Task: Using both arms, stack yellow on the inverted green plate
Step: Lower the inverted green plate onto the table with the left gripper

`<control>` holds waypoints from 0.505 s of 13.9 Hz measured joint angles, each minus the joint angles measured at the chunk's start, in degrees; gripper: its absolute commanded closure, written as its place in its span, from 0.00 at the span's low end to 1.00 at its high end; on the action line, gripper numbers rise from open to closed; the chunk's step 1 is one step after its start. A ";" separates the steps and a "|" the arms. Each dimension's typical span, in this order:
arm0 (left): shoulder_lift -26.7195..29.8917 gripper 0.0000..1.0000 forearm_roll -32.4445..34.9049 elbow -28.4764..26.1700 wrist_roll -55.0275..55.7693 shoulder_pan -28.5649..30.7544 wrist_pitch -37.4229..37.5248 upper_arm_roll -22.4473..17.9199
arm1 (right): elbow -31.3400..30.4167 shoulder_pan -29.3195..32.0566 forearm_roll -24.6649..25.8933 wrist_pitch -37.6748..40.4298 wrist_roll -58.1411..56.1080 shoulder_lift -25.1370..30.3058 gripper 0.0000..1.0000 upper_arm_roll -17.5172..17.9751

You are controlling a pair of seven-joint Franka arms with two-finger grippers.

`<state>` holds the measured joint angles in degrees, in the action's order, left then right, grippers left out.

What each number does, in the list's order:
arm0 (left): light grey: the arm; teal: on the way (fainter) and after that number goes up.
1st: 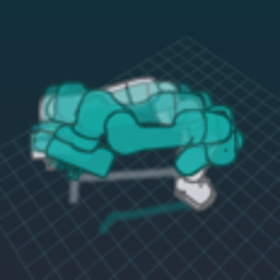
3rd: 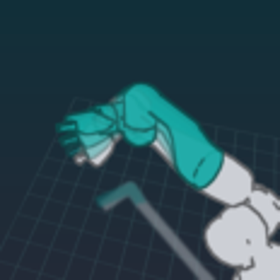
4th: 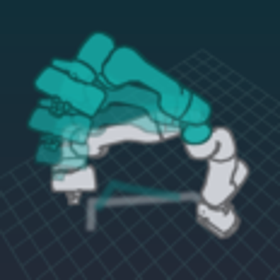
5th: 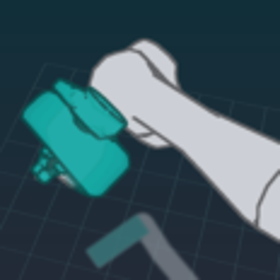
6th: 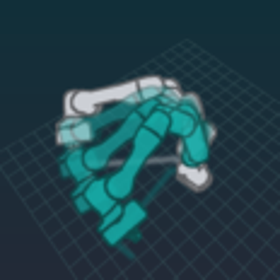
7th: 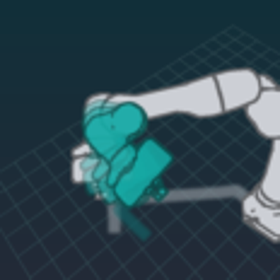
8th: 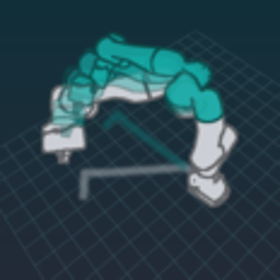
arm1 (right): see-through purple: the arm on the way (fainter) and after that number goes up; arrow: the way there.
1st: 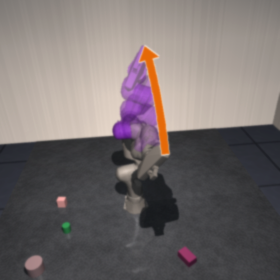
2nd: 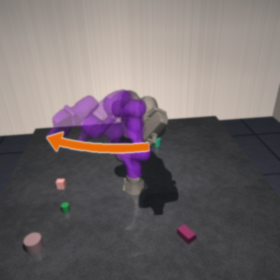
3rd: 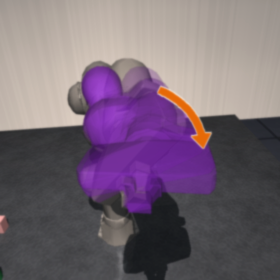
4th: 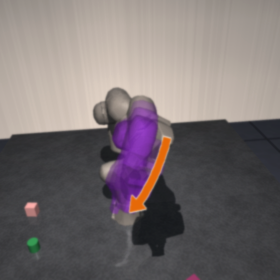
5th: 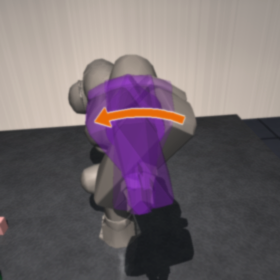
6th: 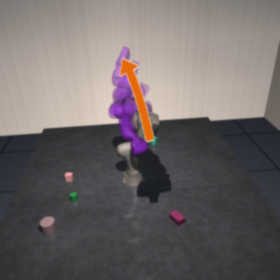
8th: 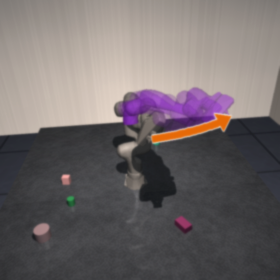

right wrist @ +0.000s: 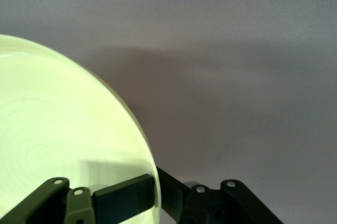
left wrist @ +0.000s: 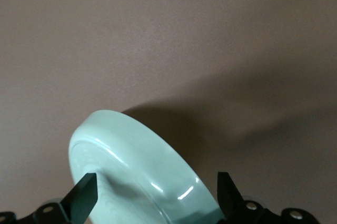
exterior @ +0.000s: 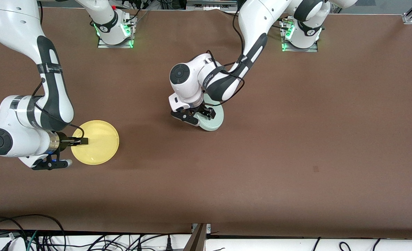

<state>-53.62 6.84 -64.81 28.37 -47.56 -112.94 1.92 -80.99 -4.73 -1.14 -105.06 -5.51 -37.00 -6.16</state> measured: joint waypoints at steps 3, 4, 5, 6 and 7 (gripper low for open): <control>-0.15 0.00 -3.40 -1.69 0.04 0.71 -4.00 -0.02 | 0.00 0.03 0.02 0.02 0.00 0.00 1.00 -0.18; -0.12 0.00 -4.68 -1.69 -0.03 1.18 -4.98 -0.03 | 0.00 0.04 0.03 0.02 0.00 0.00 1.00 -0.21; -0.06 0.00 -5.36 -1.69 -0.05 1.68 -5.58 -0.03 | 0.00 0.04 0.04 0.03 0.00 0.00 1.00 -0.26; -0.03 0.00 -5.74 -1.68 -0.06 2.06 -5.96 0.00 | 0.00 0.04 0.04 0.03 0.00 0.00 1.00 -0.31; -0.01 0.00 -6.30 -1.68 -0.06 2.41 -6.12 0.04 | 0.00 0.04 0.05 0.03 0.00 0.00 1.00 -0.35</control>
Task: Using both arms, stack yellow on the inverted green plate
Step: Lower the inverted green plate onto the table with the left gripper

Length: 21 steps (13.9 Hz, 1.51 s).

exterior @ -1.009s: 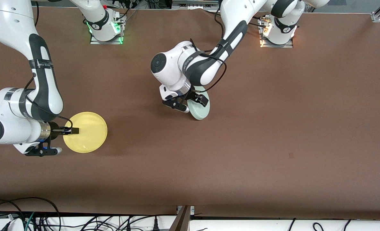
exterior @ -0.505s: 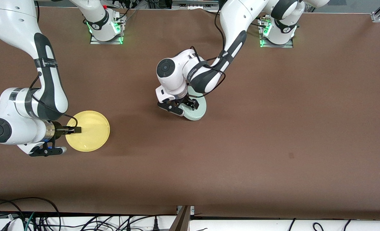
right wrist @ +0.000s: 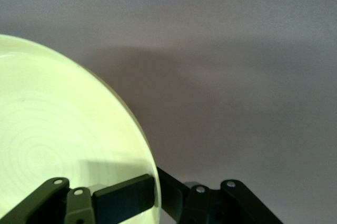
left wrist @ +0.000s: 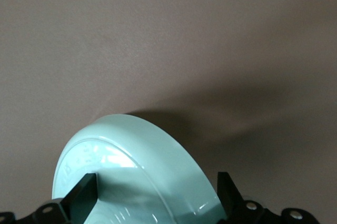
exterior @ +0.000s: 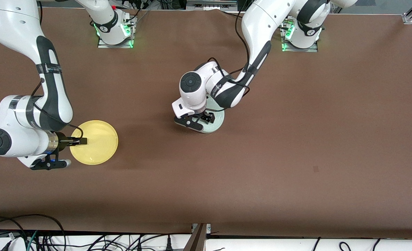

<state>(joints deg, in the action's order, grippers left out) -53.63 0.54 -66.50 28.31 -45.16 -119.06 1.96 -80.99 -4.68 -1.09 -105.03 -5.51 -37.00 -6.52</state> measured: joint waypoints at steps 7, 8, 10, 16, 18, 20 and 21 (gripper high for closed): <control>0.06 0.00 -8.33 -0.22 -0.34 2.31 -0.07 -0.06 | 0.00 0.00 0.04 0.11 0.00 0.00 1.00 -0.04; 0.08 0.00 -8.34 -0.49 -0.34 2.31 -0.07 0.00 | 0.00 0.00 0.04 0.17 0.00 0.00 1.00 -0.04; 0.12 0.00 -8.34 -1.33 -0.34 2.30 -0.27 0.02 | 0.00 0.00 0.04 0.25 0.00 0.00 1.00 -0.04; 1.26 0.00 -8.44 -5.12 -0.26 2.26 -4.83 0.54 | 0.00 -0.01 0.04 0.32 0.00 0.00 1.00 -0.04; 1.52 0.00 -9.91 -5.51 -0.27 2.32 -6.04 0.47 | 0.00 -0.01 0.04 0.35 0.00 0.00 1.00 -0.04; 1.61 0.00 -12.57 -5.70 -0.33 2.40 -9.36 0.45 | 0.00 -0.01 0.04 0.37 0.00 0.00 1.00 -0.04; 1.60 0.00 -13.17 -5.76 -0.33 2.39 -10.45 0.48 | 0.00 -0.01 0.04 0.38 0.00 0.00 1.00 -0.04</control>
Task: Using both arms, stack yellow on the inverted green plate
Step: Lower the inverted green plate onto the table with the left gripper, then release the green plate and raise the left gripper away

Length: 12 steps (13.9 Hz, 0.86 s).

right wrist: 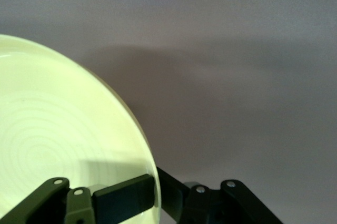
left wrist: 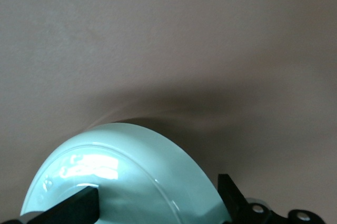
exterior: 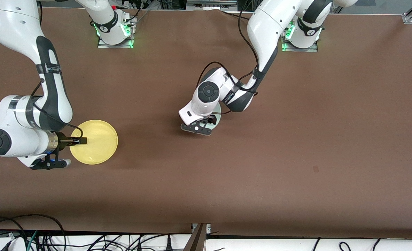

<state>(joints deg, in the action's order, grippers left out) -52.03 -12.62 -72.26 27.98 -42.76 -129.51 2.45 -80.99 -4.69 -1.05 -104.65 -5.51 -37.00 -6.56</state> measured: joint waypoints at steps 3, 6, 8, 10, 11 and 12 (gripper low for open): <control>0.41 0.00 -0.40 -0.14 0.01 0.00 -0.98 0.12 | 0.00 0.00 0.00 0.06 0.00 0.00 1.00 0.00; 4.05 0.00 -0.41 -2.38 0.02 1.15 -0.97 0.01 | -0.08 0.00 0.00 0.25 0.03 -0.03 1.00 0.00; 6.67 0.00 -0.41 -4.27 0.00 2.07 -0.95 0.01 | -0.13 0.00 0.00 0.33 0.07 -0.10 1.00 0.00; 7.85 0.00 -0.41 -4.96 0.00 2.28 -0.96 -0.04 | -0.13 -0.01 0.00 0.39 0.39 -0.10 1.00 0.00; 8.28 0.00 -0.41 -5.07 0.00 2.30 -0.94 -0.27 | -0.14 -0.08 0.00 0.62 1.05 -0.10 1.00 0.06; 9.02 0.00 0.02 -5.17 -0.01 2.42 -0.51 -0.84 | -0.14 -0.45 0.00 0.90 2.41 -0.10 1.00 0.17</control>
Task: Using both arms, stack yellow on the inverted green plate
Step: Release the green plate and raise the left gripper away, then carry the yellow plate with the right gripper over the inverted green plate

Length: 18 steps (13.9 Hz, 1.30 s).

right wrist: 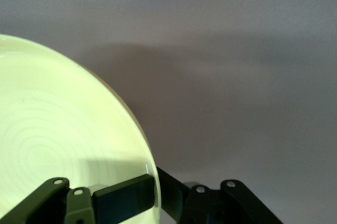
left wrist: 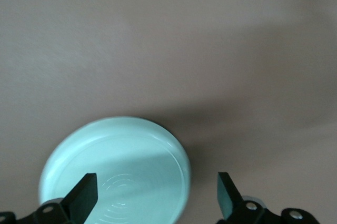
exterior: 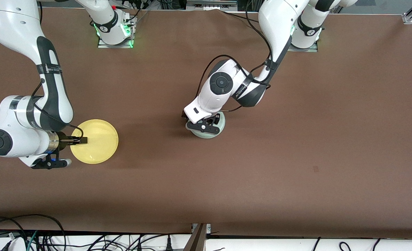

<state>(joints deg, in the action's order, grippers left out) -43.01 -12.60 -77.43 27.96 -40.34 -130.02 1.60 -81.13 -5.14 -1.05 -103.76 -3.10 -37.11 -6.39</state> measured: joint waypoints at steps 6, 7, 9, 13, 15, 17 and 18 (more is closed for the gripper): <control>11.17 0.00 10.44 0.01 -7.08 9.32 15.32 -1.18 | -0.75 -7.16 -0.63 0.38 15.48 -0.43 1.00 0.51; 13.27 0.00 10.47 -0.03 -12.17 11.87 17.77 -1.30 | -0.78 -8.57 -2.18 0.13 18.50 -0.71 1.00 0.57; 16.13 0.00 10.48 -0.11 -23.25 17.57 20.91 -1.34 | -1.05 -11.61 -6.83 -1.27 23.57 -1.01 1.00 0.61; 19.91 0.00 10.48 -0.15 -31.59 24.46 30.17 -1.50 | -2.39 -18.08 -9.63 -5.47 30.40 -1.11 1.00 1.05; 22.12 0.00 11.22 -0.16 -31.72 25.24 34.37 -1.80 | -3.75 -21.69 -12.93 -9.60 33.48 -1.37 1.00 2.10; 24.69 0.00 12.32 -0.25 -31.71 26.36 35.73 -2.08 | -5.15 -25.23 -15.33 -13.00 35.96 -1.49 1.00 3.01; 26.05 0.00 13.12 -0.35 -31.69 27.15 35.98 -2.33 | -5.56 -26.27 -16.31 -13.72 36.66 -1.48 1.00 4.00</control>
<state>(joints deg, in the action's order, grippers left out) -16.96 0.52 -77.78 -3.72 -13.18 -94.04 -0.73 -86.69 -31.40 -17.37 -117.48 33.56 -38.59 -2.39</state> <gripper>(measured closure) 0.000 1.000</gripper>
